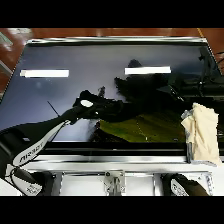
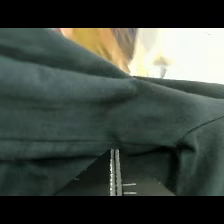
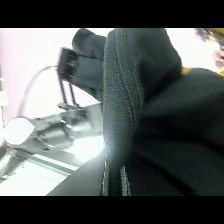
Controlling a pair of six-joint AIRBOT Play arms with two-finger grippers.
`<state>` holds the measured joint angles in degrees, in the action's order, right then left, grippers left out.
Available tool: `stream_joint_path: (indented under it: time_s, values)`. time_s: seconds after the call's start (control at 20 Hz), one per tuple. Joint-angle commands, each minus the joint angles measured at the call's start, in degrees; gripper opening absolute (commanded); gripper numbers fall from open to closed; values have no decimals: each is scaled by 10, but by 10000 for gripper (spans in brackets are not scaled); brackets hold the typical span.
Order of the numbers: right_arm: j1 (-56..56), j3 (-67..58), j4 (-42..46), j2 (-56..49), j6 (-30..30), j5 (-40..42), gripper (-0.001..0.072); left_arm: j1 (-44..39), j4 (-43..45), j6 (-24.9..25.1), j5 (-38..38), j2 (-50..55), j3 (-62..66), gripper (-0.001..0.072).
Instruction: Fold the shirts.
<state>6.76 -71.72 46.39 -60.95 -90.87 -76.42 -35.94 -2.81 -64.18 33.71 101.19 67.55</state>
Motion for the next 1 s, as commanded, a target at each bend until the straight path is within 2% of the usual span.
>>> stream_joint_path:
  time_s: [0.0, 0.15, 0.3, 0.5, 0.75, 0.8, 0.85, 0.9, 0.95]
  values:
    - [-20, 0, 30, 13, -19, -8, 61, -12, -65, 10, 11, 12, 0, 45]
    - [-100, 0, 89, 10, -39, 35, 61, 83, -64, 65, 79, -13, 0, 44]
    - [-197, 0, 112, -23, -44, 160, 61, 215, -62, 108, 88, -100, 0, 43]
    - [-326, 0, 41, -140, -43, 354, 60, 378, -62, 121, 98, -253, 0, 44]
    - [-463, -1, -135, -329, -29, 611, 62, 535, -41, 119, 242, -439, 0, 45]
    - [-478, -1, -181, -358, -29, 650, 147, 554, -19, 118, 258, -470, 0, 44]
    - [-485, -1, -215, -376, -29, 670, 385, 568, 14, 104, 267, -498, 0, 44]
    - [-486, -1, -224, -381, -28, 672, 563, 579, 58, 79, 270, -524, 0, 45]
    - [-481, -1, -212, -376, -17, 661, 572, 584, 108, 57, 269, -546, 0, 45]
